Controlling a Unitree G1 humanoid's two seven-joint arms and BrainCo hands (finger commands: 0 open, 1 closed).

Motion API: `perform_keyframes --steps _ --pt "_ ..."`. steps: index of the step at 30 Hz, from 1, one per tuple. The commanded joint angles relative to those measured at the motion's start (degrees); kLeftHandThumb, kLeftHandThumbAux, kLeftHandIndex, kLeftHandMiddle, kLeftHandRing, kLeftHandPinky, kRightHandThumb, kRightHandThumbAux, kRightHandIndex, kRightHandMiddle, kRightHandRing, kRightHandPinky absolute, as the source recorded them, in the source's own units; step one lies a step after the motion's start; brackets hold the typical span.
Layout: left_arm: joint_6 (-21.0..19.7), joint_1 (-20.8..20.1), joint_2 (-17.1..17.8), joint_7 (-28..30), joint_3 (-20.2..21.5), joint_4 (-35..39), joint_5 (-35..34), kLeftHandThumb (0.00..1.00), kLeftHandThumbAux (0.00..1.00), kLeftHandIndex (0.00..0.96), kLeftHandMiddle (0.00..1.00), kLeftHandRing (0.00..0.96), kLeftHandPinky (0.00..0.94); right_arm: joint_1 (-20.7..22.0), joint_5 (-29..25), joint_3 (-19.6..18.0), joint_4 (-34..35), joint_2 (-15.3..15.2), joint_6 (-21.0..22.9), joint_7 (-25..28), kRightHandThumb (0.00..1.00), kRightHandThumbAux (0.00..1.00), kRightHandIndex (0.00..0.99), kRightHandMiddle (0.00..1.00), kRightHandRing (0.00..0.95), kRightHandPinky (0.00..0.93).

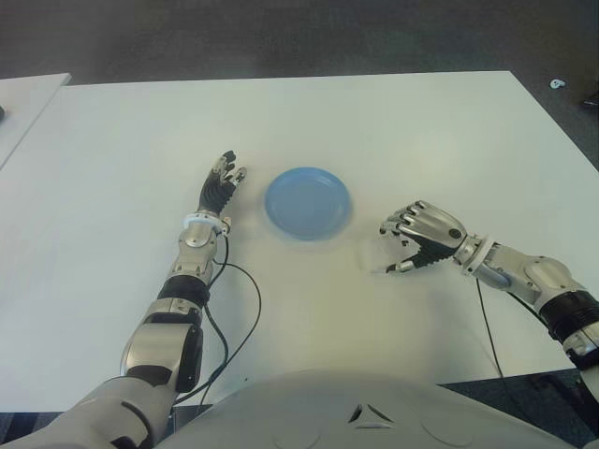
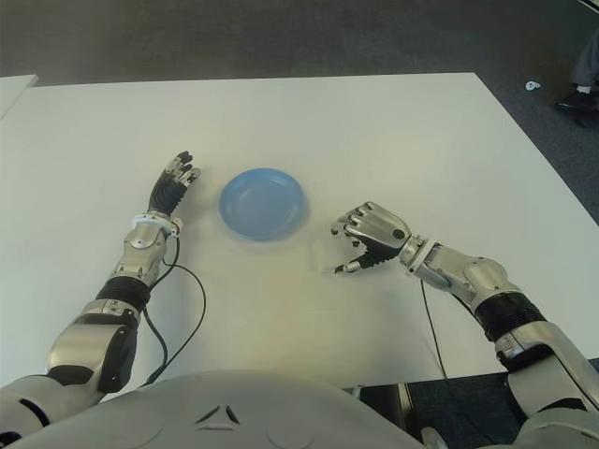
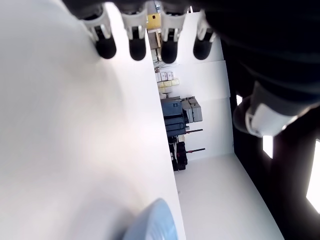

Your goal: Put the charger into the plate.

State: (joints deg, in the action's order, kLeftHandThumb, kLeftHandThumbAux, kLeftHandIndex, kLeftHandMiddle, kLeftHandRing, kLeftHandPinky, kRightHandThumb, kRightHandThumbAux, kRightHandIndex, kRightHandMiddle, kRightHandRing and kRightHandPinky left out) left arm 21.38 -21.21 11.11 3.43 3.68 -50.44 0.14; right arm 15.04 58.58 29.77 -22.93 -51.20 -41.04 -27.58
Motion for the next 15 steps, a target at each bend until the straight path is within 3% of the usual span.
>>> perform_keyframes --steps 1,3,6,12,15 --pt "-1.53 1.62 -1.14 0.36 -0.59 -1.82 0.60 0.000 0.516 0.032 0.086 0.061 0.046 -0.58 2.52 -0.37 1.72 -1.51 -0.46 -0.22 0.420 0.442 0.485 0.690 0.676 0.701" --pt "-1.44 1.61 -1.14 0.38 -0.58 -1.86 0.59 0.000 0.516 0.034 0.089 0.062 0.044 -0.79 3.15 -0.48 2.02 -1.68 -0.27 -1.01 0.585 0.597 0.455 0.720 0.705 0.741" --pt "-1.24 1.64 -1.14 0.54 -0.58 -1.85 0.54 0.000 0.517 0.035 0.092 0.064 0.044 -1.36 4.59 -0.63 2.20 -1.78 0.61 -3.22 0.671 0.670 0.445 0.761 0.753 0.795" --pt "-1.25 1.77 -1.16 0.68 -0.53 -1.54 0.40 0.000 0.522 0.041 0.095 0.066 0.051 -2.59 7.53 -1.25 3.88 -2.31 3.31 -5.89 0.723 0.703 0.441 0.843 0.840 0.868" --pt "-1.36 1.68 -1.24 0.58 -0.54 -1.62 0.41 0.000 0.522 0.043 0.095 0.066 0.049 -3.03 7.62 -1.69 4.81 -2.81 4.38 -4.34 0.733 0.706 0.441 0.860 0.860 0.870"
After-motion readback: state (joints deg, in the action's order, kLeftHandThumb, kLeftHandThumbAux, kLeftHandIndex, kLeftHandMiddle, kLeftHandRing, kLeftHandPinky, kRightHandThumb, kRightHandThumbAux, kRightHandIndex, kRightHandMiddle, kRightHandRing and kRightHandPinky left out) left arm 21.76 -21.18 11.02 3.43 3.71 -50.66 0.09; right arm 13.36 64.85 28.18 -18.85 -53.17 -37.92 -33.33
